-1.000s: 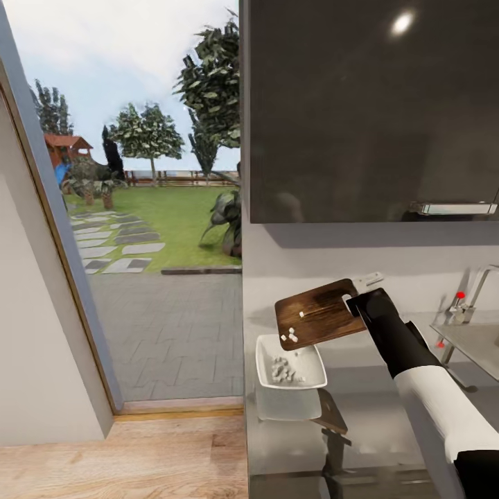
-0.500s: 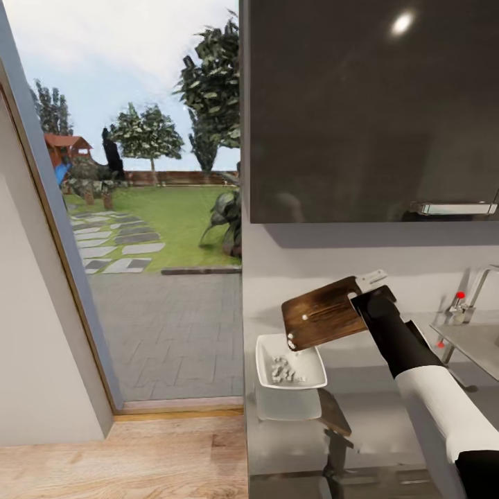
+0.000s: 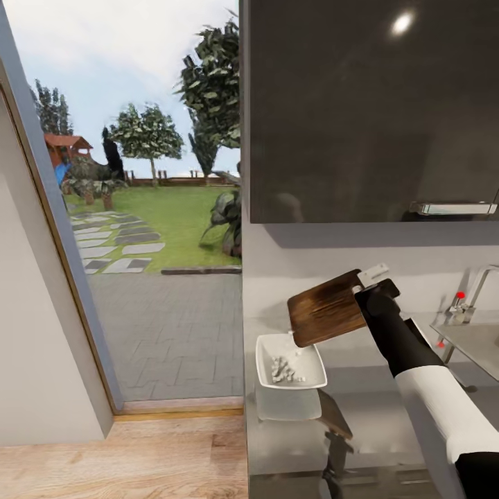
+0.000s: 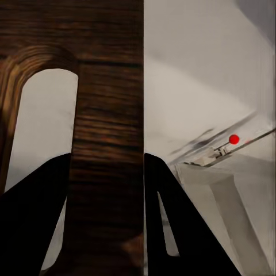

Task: In the kitchen, take the Vidalia onion out of the sink, dice it on the chopping board with the paring knife, put the diced onion into the bowl on the countertop, then place both the paring knife and the chopping board into the sink.

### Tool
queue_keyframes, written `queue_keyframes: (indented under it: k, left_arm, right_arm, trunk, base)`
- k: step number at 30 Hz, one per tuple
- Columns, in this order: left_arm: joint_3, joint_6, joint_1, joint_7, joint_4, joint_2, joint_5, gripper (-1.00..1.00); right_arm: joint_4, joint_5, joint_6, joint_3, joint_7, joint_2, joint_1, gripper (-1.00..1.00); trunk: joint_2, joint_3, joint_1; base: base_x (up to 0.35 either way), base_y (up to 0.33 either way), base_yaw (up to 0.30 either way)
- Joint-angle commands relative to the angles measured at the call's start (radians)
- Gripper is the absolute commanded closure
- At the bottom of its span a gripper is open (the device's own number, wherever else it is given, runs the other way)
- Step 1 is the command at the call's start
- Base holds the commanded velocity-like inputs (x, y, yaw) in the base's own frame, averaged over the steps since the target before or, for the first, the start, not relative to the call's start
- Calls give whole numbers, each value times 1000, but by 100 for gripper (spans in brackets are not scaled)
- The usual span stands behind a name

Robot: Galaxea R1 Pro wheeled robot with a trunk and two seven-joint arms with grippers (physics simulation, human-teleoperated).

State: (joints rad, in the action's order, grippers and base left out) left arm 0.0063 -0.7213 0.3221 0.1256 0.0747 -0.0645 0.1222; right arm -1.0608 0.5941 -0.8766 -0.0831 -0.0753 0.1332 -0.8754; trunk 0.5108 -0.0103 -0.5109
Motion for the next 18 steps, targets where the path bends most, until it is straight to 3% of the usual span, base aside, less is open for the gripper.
queue_keyframes:
  k: [1,6,9,10,13,15,18]
  left_arm:
    - [0,-6,1,-1,4,0,4,-100]
    - [0,-6,1,-1,4,0,3,-100]
    - [0,-6,2,-1,4,0,4,-100]
    - [0,-6,2,-1,4,0,4,-100]
    - [0,-6,2,-1,4,0,3,-100]
    - [0,-6,2,-1,4,0,4,-100]
    - [0,-6,2,-1,4,0,4,-100]
  right_arm:
    - [-1,14,-5,-3,-9,1,-1,100]
    - [-5,18,-5,0,-11,1,-1,100]
    - [-13,0,-2,10,-25,3,-2,100]
    - [-14,-18,0,33,-39,3,-2,100]
    - [-14,-83,4,194,-130,5,-1,100]
    - [-14,-96,25,277,-221,10,-2,100]
    - [-10,-98,49,336,-284,24,-1,100]
  trunk:
    - [1,-1,0]
    - [1,-1,0]
    - [1,-1,0]
    - [1,-1,0]
    - [1,-1,0]
    - [1,-1,0]
    - [1,-1,0]
  base:
    - [0,0,0]
    - [0,0,0]
    - [0,0,0]
    - [0,0,0]
    - [0,0,0]
    - [0,0,0]
    - [0,0,0]
